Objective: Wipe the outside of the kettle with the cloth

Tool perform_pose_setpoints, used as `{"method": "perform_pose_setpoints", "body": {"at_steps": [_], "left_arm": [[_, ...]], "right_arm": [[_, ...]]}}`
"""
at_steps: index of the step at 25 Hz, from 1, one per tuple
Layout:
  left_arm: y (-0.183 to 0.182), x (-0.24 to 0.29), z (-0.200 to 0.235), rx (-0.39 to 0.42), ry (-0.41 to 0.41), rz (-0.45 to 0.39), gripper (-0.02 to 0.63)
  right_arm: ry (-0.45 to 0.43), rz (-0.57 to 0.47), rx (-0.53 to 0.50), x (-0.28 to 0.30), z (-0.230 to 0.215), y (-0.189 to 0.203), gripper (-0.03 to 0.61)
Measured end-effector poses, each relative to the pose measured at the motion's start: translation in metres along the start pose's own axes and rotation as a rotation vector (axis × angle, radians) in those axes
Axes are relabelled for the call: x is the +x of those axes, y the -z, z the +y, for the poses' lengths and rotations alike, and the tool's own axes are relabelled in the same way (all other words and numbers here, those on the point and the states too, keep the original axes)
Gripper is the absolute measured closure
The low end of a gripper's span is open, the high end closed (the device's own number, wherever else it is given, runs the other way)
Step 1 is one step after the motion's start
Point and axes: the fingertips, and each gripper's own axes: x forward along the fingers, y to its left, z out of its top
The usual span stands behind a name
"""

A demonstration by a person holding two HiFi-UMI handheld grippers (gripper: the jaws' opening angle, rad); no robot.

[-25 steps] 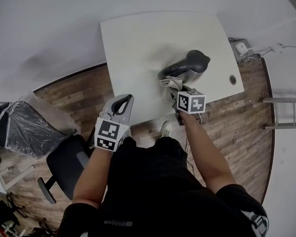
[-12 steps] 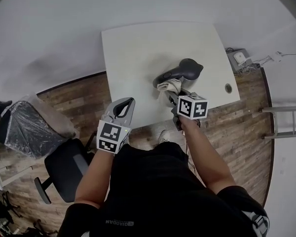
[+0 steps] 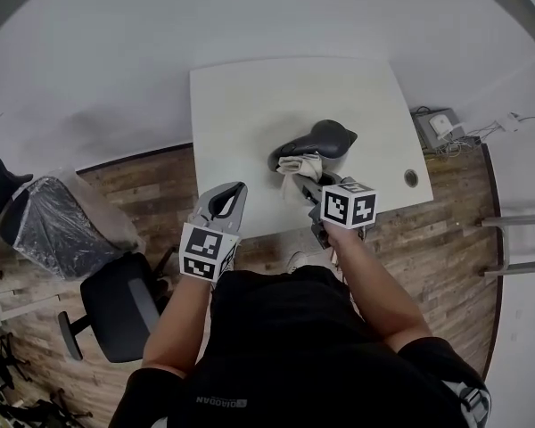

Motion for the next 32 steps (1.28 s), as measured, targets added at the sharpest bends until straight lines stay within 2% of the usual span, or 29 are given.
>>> {"method": "perform_pose_setpoints", "body": {"at_steps": [5, 12, 19, 24, 32], "left_arm": [[-0.011, 0.007, -0.022, -0.023, -0.059, -0.024, 0.607], [-0.018, 0.002, -0.056, -0.105, -0.153, -0.047, 0.607], [-0.026, -0.028, -0.096, -0.107, -0.202, -0.032, 0.607], [-0.037, -0.048, -0.113, -0.125, -0.192, -0.041, 0.607], [-0.05, -0.069, -0.127, -0.114, -0.145, -0.078, 0.607]], "right_arm": [[-0.089, -0.011, -0.05, -0.017, 0.003, -0.01, 0.485], [-0.206, -0.062, -0.144, -0.061, 0.002, -0.021, 0.485], [-0.297, -0.077, -0.171, -0.105, 0.002, -0.012, 0.485], [-0.306, -0.086, -0.153, -0.136, 0.0, 0.0, 0.485], [-0.245, -0.133, -0.145, -0.185, 0.01, 0.017, 0.485]]}}
